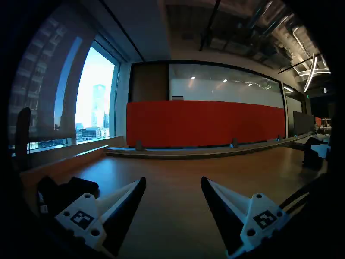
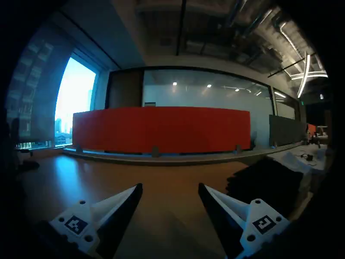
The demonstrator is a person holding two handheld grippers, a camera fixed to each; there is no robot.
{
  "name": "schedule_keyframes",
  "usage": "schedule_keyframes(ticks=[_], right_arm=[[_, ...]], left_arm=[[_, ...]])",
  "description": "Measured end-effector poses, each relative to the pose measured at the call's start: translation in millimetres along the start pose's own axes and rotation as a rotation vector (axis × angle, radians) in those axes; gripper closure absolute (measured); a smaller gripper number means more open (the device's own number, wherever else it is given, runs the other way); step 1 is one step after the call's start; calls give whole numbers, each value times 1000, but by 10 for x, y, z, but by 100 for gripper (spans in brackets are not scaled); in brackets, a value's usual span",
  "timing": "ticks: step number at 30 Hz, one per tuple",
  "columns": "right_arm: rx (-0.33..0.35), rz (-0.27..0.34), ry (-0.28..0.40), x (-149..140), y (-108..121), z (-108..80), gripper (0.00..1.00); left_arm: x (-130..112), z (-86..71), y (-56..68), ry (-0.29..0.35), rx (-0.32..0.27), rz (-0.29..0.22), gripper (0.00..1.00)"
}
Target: Fold towel
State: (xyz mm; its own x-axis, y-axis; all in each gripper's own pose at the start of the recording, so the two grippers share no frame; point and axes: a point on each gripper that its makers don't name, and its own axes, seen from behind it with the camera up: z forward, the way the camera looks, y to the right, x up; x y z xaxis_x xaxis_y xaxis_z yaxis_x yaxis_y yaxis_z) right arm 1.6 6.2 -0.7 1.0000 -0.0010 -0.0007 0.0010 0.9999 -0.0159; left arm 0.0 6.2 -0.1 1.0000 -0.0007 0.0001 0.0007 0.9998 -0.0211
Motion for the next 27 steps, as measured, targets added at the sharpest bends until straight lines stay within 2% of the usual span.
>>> schedule_keyframes(ticks=[27], right_arm=[[3,0,-1,-8,-7,3,0]], left_arm=[[2,0,-2,0,0,0,6]])
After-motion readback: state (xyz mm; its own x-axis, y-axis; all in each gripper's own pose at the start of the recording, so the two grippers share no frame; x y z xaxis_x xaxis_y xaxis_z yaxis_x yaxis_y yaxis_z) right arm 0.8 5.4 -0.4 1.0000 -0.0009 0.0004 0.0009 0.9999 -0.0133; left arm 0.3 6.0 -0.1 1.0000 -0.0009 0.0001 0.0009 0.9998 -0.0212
